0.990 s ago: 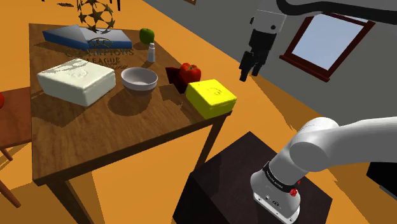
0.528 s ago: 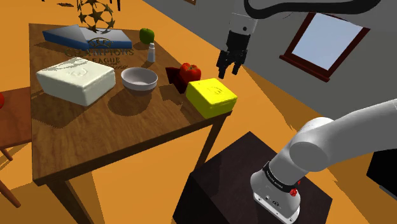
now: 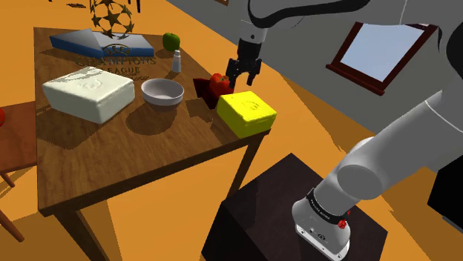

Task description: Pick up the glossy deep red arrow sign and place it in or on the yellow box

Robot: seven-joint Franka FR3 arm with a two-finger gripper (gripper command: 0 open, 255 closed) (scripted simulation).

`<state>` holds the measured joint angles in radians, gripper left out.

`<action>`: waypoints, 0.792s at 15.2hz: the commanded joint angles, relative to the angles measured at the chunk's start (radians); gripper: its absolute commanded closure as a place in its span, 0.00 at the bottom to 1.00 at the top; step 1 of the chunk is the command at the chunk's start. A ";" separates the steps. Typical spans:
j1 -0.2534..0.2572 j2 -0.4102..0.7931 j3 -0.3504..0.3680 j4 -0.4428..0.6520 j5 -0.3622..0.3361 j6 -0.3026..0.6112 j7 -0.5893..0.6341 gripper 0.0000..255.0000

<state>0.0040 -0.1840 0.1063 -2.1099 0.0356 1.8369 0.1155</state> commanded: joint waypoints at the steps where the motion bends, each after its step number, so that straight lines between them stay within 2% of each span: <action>1: 0.001 0.080 0.006 0.059 -0.003 0.024 0.020 0.00; 10: 0.011 0.432 0.011 0.390 -0.025 0.060 0.095 0.00; 12: 0.012 0.436 0.010 0.382 -0.025 0.073 0.095 0.00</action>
<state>0.0142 0.2424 0.1160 -1.7314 0.0111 1.9023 0.2066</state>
